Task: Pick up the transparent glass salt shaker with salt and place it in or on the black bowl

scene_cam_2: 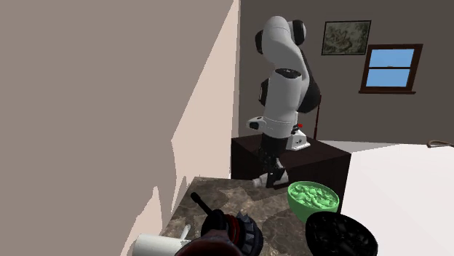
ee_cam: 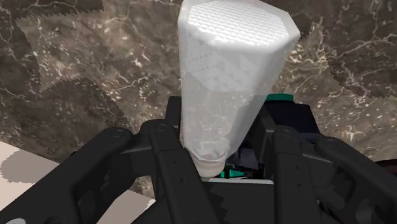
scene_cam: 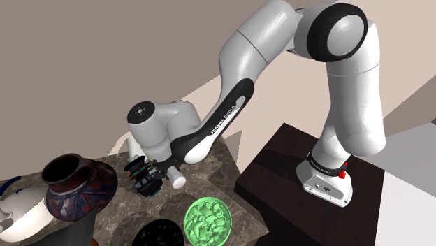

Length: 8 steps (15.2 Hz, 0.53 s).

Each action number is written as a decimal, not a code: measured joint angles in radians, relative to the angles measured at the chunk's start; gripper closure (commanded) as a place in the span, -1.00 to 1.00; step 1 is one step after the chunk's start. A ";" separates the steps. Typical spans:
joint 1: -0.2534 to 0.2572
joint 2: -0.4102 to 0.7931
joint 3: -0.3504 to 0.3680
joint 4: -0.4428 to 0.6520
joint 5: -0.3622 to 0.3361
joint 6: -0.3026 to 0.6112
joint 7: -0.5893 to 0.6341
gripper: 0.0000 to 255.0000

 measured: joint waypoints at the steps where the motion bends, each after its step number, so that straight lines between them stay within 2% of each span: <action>1: 0.017 0.006 0.004 0.008 -0.002 -0.006 0.019 1.00; 8: 0.162 0.091 0.024 0.144 -0.018 -0.087 0.154 1.00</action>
